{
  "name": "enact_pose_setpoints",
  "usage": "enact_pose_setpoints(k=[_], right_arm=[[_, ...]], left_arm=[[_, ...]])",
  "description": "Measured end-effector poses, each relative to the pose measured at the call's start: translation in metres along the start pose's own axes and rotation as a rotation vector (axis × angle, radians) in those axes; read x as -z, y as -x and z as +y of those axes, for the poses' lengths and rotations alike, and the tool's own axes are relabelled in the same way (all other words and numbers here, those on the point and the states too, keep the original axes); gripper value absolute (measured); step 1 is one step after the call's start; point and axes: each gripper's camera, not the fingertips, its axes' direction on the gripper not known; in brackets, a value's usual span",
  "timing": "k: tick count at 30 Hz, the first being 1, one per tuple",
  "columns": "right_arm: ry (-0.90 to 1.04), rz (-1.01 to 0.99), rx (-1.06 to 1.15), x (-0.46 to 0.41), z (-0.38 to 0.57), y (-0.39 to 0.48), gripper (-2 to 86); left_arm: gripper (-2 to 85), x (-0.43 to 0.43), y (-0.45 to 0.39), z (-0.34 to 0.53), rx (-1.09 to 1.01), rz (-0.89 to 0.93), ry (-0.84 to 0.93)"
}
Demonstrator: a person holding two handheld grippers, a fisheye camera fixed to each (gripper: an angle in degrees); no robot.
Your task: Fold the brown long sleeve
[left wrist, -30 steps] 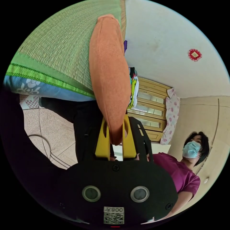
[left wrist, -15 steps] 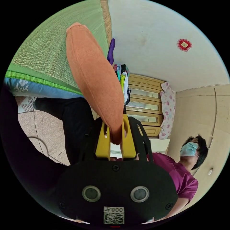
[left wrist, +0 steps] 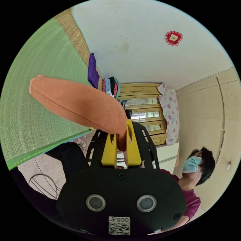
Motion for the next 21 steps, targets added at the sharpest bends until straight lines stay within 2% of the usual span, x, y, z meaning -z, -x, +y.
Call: enact_pose_setpoints(k=[5,13,17,21], right_arm=[[-0.110,0.065,0.092,0.104,-0.069,0.025,2.0],[-0.386,0.112,0.232,0.328,-0.070,0.060,1.7],[-0.491,0.168,0.239,0.429,-0.023,0.052,2.0],[-0.537,0.177,0.147,0.480,0.036,-0.003,2.1]], left_arm=[[6.8,-0.089,-0.053,-0.121,-0.107,0.032,-0.025],[6.8,-0.341,-0.184,-0.285,-0.395,0.067,0.107],[6.9,-0.456,-0.216,-0.309,-0.504,0.058,0.172],[6.8,-0.572,-0.194,-0.303,-0.505,0.010,0.268]])
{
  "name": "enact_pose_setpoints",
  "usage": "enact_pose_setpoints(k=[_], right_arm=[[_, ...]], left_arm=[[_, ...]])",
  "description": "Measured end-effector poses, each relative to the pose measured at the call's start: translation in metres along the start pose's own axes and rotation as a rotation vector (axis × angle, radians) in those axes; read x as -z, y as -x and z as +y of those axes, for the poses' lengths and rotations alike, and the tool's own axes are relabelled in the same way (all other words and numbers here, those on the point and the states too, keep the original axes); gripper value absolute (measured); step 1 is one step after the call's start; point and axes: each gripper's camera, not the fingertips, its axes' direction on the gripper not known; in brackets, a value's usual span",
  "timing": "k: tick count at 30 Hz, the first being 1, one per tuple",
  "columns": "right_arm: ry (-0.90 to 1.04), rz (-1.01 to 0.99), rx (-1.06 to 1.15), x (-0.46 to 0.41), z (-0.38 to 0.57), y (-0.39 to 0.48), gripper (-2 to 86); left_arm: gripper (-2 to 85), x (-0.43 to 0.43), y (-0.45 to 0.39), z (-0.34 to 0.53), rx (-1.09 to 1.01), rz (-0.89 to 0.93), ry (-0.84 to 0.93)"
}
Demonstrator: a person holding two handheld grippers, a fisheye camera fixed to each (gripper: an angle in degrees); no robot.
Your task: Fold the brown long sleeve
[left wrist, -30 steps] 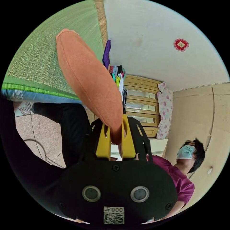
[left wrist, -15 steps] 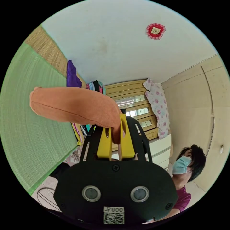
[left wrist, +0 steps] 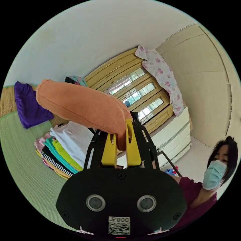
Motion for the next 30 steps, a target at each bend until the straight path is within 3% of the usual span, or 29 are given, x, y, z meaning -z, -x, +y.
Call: enact_pose_setpoints(k=[7,17,30], right_arm=[[0.007,-0.029,-0.173,0.071,0.084,-0.099,3.2],[0.045,0.002,-0.207,0.124,0.085,-0.105,5.6],[0.052,0.119,-0.333,0.164,0.135,-0.105,7.3]], left_arm=[[6.8,-0.128,0.041,0.024,0.107,-0.040,0.166],[7.0,-0.223,0.021,-0.005,0.044,-0.123,0.201],[7.1,-0.346,0.044,0.038,0.091,-0.165,0.360]])
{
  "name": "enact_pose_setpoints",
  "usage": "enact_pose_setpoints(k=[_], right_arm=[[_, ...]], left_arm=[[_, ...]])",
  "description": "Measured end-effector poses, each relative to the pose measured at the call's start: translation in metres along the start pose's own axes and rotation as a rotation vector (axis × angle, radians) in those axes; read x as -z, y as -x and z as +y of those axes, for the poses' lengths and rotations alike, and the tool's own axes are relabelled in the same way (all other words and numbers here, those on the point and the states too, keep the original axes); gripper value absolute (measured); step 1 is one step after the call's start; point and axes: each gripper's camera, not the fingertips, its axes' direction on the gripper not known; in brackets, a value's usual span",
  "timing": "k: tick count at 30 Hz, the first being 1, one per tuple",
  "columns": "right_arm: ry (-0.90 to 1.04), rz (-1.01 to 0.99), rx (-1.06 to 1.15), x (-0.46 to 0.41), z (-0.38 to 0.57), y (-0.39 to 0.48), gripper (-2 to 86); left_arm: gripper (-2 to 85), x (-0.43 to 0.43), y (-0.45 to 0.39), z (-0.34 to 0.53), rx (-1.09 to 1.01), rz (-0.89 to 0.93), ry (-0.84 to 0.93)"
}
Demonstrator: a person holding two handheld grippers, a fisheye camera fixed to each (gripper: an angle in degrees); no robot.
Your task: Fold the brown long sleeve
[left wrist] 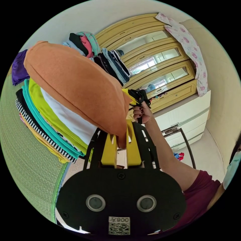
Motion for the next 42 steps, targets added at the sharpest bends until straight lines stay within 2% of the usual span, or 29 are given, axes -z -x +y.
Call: enact_pose_setpoints(k=[6,10,14,18,20,28,34,38,39,40,42], right_arm=[[-0.164,0.139,-0.044,0.022,0.044,0.020,3.1],[-0.305,0.216,0.119,0.014,0.081,0.093,0.7],[-0.233,0.350,0.308,-0.062,0.091,0.178,0.2],[-0.179,0.538,0.377,-0.135,0.084,0.218,0.2],[-0.086,0.660,0.382,-0.185,0.083,0.224,0.1],[-0.184,0.850,0.536,-0.239,0.136,0.278,0.2],[-0.202,0.849,0.544,-0.253,0.156,0.299,0.1],[-0.219,0.818,0.535,-0.256,0.165,0.306,0.2],[-0.221,0.815,0.533,-0.257,0.166,0.307,0.2],[-0.219,0.816,0.520,-0.258,0.167,0.309,0.2],[-0.226,0.815,0.509,-0.261,0.170,0.310,0.1]], left_arm=[[7.3,-0.033,0.015,0.006,0.029,-0.049,0.047],[7.5,-0.049,0.016,0.008,0.014,-0.090,0.076],[7.9,-0.061,0.016,0.011,0.012,-0.098,0.068],[9.0,-0.063,0.017,0.022,0.014,-0.069,0.078],[9.0,-0.055,0.018,0.031,0.000,-0.057,0.099],[2.9,0.023,0.007,0.081,-0.133,-0.151,0.096],[0.6,0.070,-0.005,0.086,-0.212,-0.204,-0.097],[0.3,0.052,0.022,0.071,-0.156,-0.285,-0.063],[0.2,0.035,0.035,0.068,-0.124,-0.304,0.006],[0.2,0.021,0.045,0.068,-0.134,-0.300,0.058],[0.1,0.018,0.056,0.077,-0.112,-0.267,0.049]])
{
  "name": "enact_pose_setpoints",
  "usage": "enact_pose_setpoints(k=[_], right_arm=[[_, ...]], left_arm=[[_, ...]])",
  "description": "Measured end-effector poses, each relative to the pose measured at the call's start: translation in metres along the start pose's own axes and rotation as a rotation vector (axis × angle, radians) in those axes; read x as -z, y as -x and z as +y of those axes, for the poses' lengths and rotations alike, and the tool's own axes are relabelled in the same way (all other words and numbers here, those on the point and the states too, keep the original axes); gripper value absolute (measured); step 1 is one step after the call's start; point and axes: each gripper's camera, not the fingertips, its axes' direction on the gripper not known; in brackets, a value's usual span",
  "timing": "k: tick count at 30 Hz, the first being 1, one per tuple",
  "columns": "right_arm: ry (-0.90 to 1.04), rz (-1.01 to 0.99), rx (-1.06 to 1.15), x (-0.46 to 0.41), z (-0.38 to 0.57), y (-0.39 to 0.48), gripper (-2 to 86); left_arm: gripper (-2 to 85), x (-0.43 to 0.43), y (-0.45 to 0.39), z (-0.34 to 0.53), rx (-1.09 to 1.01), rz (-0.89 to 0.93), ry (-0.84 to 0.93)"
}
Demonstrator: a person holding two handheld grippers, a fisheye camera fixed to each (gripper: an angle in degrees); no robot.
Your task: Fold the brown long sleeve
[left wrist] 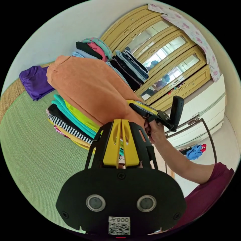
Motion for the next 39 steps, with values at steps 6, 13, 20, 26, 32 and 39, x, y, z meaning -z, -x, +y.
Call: enact_pose_setpoints(k=[6,13,20,26,32,39], right_arm=[[-0.025,-0.026,-0.036,0.015,-0.002,0.022,0.2],[-0.086,0.010,-0.020,0.069,-0.008,0.076,0.4],[-0.185,-0.052,0.241,0.073,-0.028,0.216,3.1],[-0.039,-0.121,0.248,-0.045,-0.078,0.300,5.7],[0.121,0.011,0.090,-0.205,-0.163,0.312,6.1],[0.245,0.266,0.011,-0.333,-0.243,0.292,7.7]], left_arm=[[0.1,0.024,-0.013,0.058,-0.069,-0.070,-0.029],[0.1,0.046,0.021,0.200,-0.118,-0.474,0.169],[0.1,0.028,0.094,0.340,0.089,-0.509,0.372],[0.3,0.030,0.102,0.407,0.128,-0.519,0.290],[0.3,0.046,0.109,0.451,0.068,-0.488,0.229],[0.2,0.071,0.127,0.501,0.075,-0.424,0.138]])
